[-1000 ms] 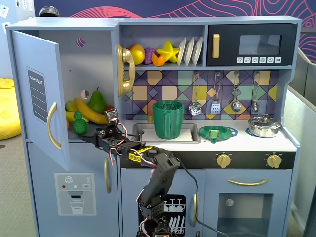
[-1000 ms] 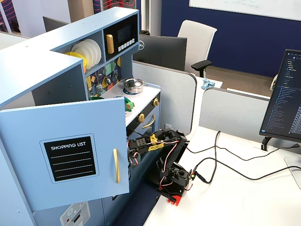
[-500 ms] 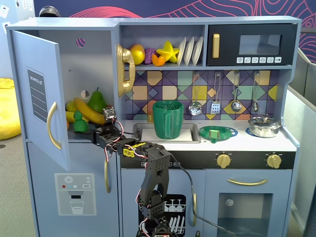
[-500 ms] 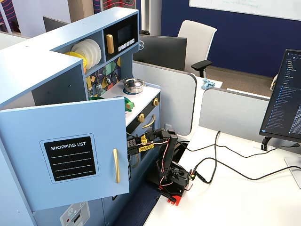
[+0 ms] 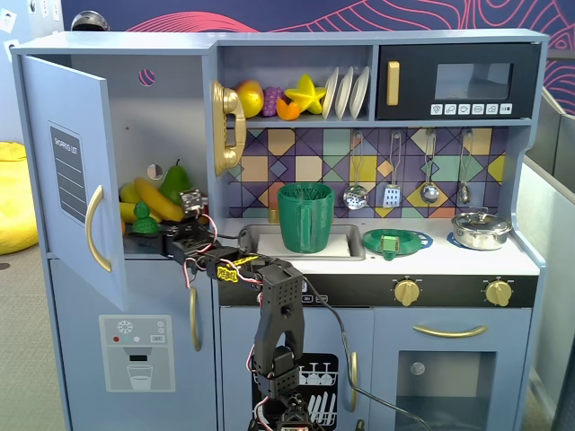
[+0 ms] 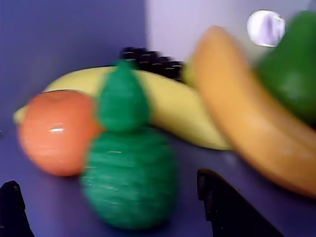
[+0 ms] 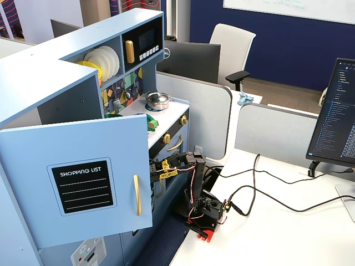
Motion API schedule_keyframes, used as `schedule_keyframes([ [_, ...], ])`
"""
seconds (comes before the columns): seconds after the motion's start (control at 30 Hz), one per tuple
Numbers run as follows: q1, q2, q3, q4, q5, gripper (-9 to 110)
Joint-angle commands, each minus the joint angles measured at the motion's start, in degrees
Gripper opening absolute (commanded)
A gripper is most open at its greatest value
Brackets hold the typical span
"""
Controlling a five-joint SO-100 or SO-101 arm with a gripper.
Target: Pick up the green pineapple from the left cabinet and place it in the green recipient
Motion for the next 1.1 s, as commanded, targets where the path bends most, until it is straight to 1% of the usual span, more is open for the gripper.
schedule_keyframes([
  [0.0, -1.4, -0.2, -5.5, 1.0, -1.1, 39],
  [0.5, 1.1, -8.3, -16.0, 4.7, -0.4, 38],
  [0.9, 0.8, -16.4, -25.4, 5.6, 1.0, 37],
  [1.07, -0.4, -18.2, -27.0, 5.7, 0.9, 33],
])
